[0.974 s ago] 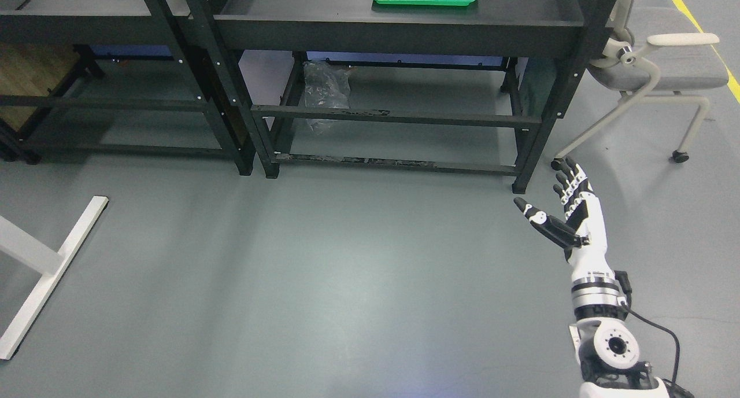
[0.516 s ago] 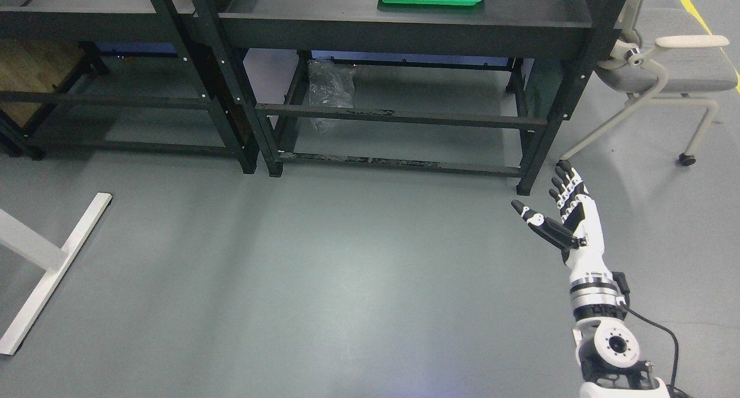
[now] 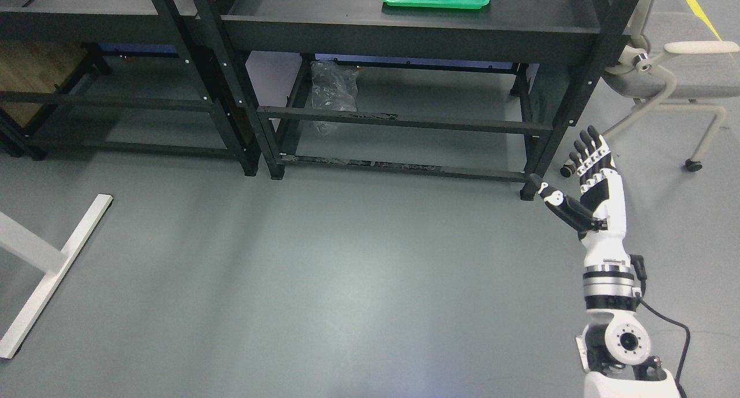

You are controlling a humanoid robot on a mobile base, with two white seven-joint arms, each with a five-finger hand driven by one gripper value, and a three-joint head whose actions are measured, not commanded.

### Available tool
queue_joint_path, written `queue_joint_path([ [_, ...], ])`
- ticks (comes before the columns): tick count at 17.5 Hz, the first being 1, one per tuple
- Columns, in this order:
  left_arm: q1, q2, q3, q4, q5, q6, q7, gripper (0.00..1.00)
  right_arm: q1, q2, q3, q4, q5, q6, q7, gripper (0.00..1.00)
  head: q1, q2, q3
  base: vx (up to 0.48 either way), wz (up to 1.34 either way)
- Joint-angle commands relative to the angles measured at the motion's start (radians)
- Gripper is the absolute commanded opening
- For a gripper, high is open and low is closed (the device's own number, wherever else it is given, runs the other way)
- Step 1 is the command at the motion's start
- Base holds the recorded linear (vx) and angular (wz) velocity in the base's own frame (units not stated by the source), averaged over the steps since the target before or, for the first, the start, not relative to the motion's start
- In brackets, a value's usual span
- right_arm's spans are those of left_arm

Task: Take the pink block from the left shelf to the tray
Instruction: 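Approach the green tray, raising the right hand toward the pink cube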

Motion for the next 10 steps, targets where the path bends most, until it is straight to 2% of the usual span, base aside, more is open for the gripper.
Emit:
queue_joint_path([
  [1, 0.0, 0.017, 0.0, -0.017, 0.0, 0.0, 0.0, 1.0, -0.082, -0.017, -0.045, -0.011, 0.009, -0.022, -0.002, 1.0, 0.0, 0.0, 0.0, 0.042, -0.1],
  [7, 0.0, 0.017, 0.0, -0.017, 0.0, 0.0, 0.0, 1.0, -0.096, -0.017, -0.042, -0.011, 0.009, -0.15, 0.001, 1.0, 0.0, 0.0, 0.0, 0.06, -0.13],
  [10, 0.0, 0.017, 0.0, -0.017, 0.0, 0.0, 0.0, 1.0, -0.118, -0.017, -0.024, -0.003, 0.022, -0.143, -0.001, 1.0, 0.0, 0.0, 0.0, 0.095, -0.15],
])
